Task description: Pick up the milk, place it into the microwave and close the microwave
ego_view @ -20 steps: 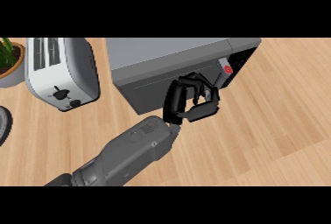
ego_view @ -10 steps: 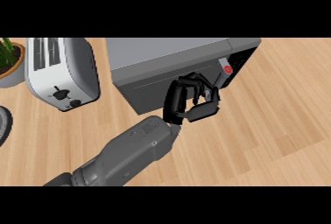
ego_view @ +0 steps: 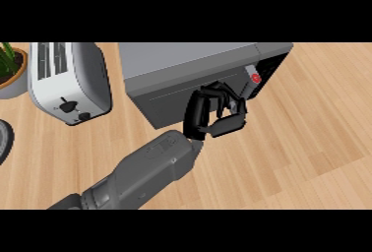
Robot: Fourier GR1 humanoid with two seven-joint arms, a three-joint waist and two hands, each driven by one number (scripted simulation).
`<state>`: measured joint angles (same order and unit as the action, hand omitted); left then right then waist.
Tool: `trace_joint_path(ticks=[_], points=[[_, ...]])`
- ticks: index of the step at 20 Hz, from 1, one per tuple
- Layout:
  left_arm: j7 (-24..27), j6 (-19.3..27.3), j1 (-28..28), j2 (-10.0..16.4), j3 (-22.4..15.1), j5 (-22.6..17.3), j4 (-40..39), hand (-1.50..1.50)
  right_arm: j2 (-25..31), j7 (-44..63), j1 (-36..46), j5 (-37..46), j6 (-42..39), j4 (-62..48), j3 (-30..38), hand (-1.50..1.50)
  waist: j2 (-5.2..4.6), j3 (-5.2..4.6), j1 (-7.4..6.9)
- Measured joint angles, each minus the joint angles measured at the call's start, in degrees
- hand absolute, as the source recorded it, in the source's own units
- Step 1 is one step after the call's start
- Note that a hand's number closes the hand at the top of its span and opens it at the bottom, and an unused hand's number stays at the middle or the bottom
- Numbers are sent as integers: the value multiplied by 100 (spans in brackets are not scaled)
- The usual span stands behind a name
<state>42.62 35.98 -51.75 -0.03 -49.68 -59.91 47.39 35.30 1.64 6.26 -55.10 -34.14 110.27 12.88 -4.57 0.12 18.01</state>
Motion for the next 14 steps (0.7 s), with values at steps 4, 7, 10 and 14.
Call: trace_joint_path(ticks=[4,7,10,14], points=[[69,-20,-32,6,-71,-7,-56,150,77,37,40,-124,-57,-14,12,-150,2,5,-1],[50,24,-91,3,-172,43,-165,150,94,40,69,-269,-115,-16,-2,-150,25,17,-4],[-13,113,-160,-1,-288,73,-246,150,97,52,85,-411,-172,-1,-52,-150,41,25,-22],[-160,217,-254,-4,-431,30,-300,150,178,97,98,-574,-252,28,-63,-150,58,21,-60]])
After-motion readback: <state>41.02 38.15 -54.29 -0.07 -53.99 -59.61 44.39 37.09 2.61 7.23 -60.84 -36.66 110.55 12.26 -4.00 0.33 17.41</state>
